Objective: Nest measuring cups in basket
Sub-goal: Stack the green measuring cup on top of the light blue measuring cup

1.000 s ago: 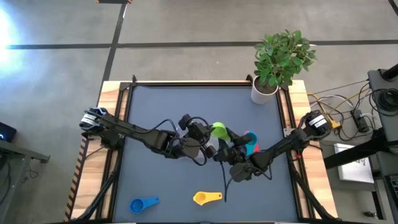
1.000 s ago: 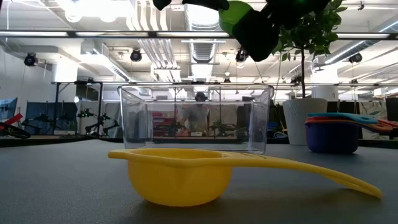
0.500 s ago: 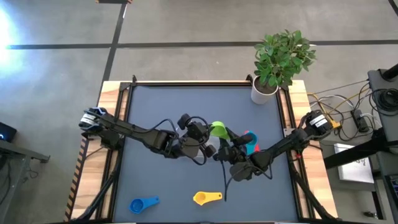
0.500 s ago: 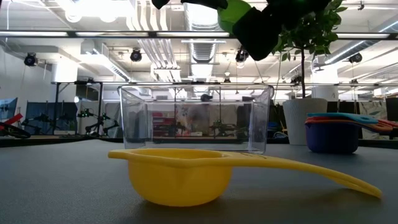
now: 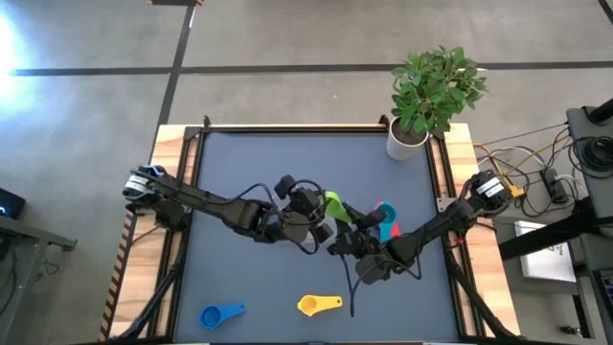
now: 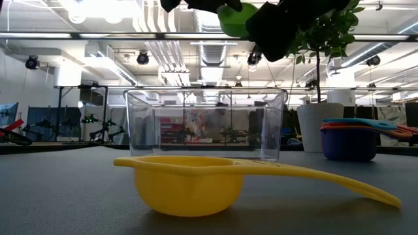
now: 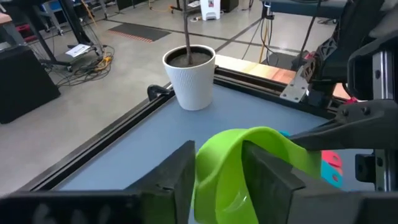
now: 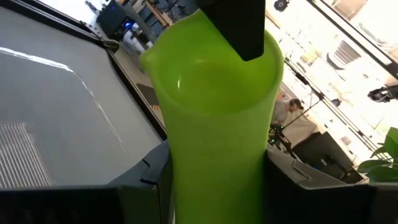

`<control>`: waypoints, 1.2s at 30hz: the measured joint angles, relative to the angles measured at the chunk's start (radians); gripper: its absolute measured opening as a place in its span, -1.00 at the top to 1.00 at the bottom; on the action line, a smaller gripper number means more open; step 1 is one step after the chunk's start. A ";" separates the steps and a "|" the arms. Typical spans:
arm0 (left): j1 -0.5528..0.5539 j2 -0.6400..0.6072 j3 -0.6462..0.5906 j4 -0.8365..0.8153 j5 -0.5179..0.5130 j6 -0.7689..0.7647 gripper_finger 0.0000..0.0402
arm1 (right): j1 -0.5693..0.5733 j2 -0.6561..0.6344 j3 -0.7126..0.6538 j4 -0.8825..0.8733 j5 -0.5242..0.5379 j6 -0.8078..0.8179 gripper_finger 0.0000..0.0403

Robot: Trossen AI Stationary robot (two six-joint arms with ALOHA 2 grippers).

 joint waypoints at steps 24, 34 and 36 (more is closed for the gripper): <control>-0.088 -0.176 0.037 -0.127 -0.113 0.150 0.19 | 0.032 -0.211 -0.045 -0.300 -0.323 0.353 0.28; -0.087 -0.177 0.030 -0.141 -0.123 0.146 0.19 | 0.038 -0.465 -0.045 -1.254 -0.478 1.394 0.31; -0.087 -0.177 0.025 -0.141 -0.123 0.144 0.19 | 0.052 -0.496 -0.045 -1.342 -0.542 1.534 0.31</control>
